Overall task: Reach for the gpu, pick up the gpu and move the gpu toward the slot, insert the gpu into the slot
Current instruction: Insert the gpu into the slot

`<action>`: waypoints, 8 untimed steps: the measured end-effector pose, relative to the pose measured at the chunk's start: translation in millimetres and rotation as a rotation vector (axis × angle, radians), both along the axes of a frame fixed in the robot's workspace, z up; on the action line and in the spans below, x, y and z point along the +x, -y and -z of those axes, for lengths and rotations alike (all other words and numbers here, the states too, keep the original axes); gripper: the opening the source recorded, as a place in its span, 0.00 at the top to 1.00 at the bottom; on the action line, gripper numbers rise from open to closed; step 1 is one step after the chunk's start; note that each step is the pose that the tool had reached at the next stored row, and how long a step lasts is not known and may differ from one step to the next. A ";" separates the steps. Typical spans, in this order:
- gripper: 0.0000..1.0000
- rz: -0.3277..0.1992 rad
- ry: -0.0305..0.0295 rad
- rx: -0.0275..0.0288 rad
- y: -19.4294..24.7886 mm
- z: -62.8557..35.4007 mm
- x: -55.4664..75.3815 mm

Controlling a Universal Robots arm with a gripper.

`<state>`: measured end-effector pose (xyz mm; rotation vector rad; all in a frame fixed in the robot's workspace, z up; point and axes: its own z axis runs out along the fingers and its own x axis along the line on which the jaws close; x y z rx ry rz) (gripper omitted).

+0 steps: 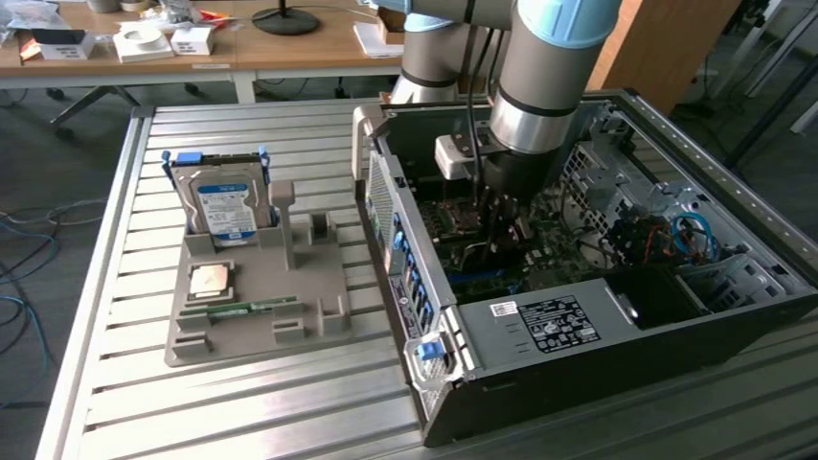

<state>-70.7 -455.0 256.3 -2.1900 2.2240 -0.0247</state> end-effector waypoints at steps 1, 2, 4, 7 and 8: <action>0.66 0.000 0.0000 0.0000 0.0 -1.7 0.0; 0.66 0.000 0.0000 -0.0001 0.0 -3.5 0.0; 0.66 0.000 -0.0001 -0.0001 0.0 -7.1 0.0; 0.66 0.000 0.0000 0.0000 0.0 -12.2 0.0; 0.66 0.000 0.0000 0.0000 0.0 -14.1 0.0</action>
